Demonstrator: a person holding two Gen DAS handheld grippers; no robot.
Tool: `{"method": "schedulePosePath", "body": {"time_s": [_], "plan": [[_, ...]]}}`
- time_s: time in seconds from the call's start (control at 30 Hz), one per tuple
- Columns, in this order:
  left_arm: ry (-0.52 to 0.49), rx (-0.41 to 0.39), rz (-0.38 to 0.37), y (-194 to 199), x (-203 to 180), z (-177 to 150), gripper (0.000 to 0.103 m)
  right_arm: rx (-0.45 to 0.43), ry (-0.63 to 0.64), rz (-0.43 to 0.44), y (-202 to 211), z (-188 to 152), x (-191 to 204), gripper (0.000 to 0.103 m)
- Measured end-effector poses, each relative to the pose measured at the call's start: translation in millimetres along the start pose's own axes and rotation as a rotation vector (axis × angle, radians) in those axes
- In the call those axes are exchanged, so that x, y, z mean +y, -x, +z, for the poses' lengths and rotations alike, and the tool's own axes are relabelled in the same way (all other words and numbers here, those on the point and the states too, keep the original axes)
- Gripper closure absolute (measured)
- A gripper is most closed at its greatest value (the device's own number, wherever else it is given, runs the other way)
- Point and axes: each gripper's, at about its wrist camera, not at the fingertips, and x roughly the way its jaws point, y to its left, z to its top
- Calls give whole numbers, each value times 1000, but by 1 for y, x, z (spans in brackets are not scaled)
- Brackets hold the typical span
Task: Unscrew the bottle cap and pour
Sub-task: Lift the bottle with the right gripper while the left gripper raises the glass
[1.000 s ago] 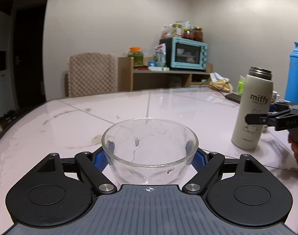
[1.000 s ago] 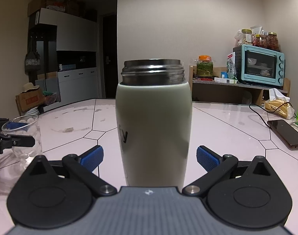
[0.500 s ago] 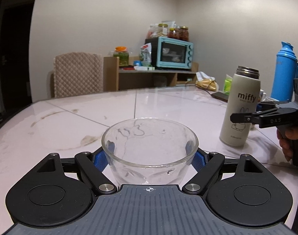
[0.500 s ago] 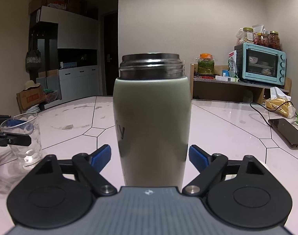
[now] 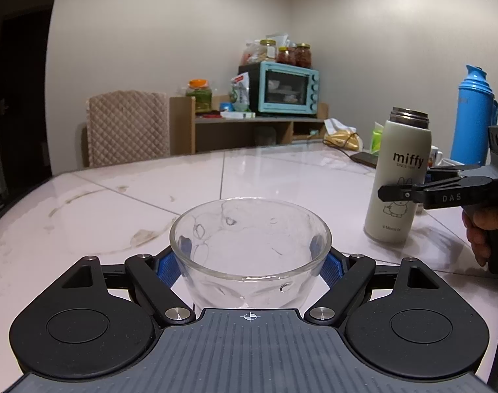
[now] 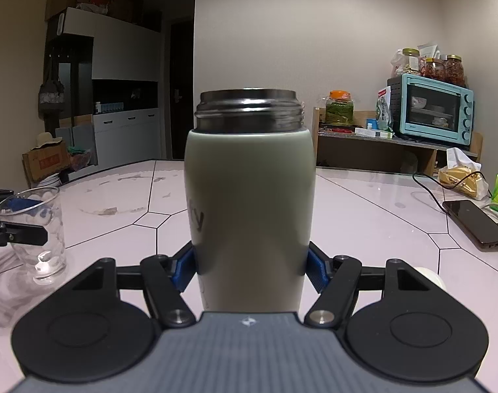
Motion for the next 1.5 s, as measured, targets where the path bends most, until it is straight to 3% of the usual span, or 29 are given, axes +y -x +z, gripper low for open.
{"method": "schedulePosePath", "body": {"time_s": [0.7,1.5], "plan": [[-49,2,-92,-20,-31,9,17,-29,182,76,-2,13,33,33],[-42,9,-126,-38,-45,10,17,-45,572,-23,2,9,75,33]]}}
